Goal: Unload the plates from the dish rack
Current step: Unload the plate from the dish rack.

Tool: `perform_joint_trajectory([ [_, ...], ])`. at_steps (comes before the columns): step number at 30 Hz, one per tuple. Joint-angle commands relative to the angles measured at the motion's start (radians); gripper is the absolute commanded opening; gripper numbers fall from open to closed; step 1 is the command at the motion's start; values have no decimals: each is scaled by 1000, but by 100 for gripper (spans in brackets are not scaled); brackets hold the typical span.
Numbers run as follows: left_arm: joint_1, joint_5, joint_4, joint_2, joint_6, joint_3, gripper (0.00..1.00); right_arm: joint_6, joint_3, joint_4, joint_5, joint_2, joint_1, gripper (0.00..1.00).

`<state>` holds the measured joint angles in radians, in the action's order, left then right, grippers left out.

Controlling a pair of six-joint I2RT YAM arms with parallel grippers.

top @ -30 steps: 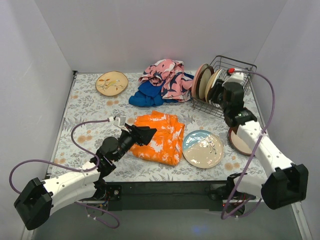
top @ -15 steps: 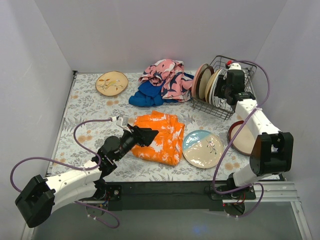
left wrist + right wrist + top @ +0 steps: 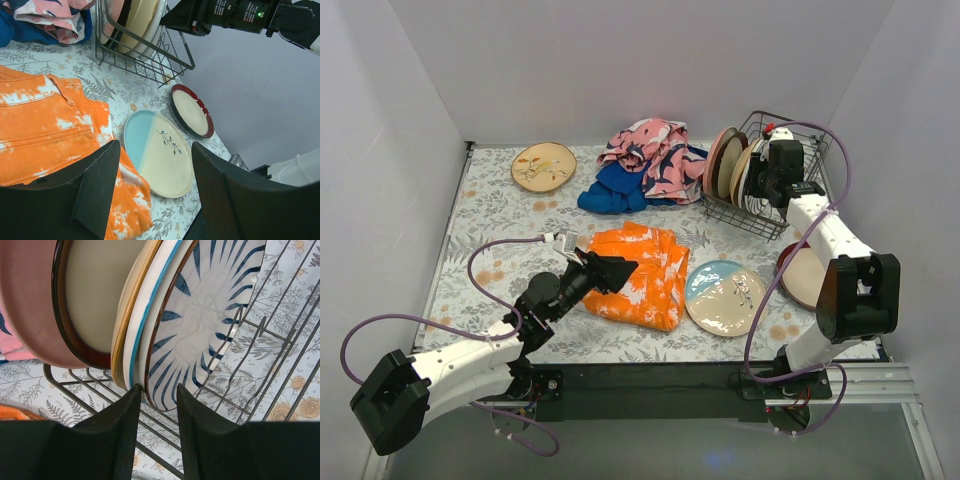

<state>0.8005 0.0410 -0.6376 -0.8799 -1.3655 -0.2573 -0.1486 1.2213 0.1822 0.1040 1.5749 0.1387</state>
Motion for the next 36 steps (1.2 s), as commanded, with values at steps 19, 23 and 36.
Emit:
perform_joint_trajectory([
  [19, 2, -4, -17, 13, 8, -25, 57, -5, -5, -43, 281, -9, 52, 31],
  [23, 2, -4, -16, 16, 8, -23, 57, -26, -23, -49, 313, -13, 61, 31],
  [36, 2, -4, -14, 21, 8, -23, 57, -106, -57, -49, 424, -27, 68, 31],
])
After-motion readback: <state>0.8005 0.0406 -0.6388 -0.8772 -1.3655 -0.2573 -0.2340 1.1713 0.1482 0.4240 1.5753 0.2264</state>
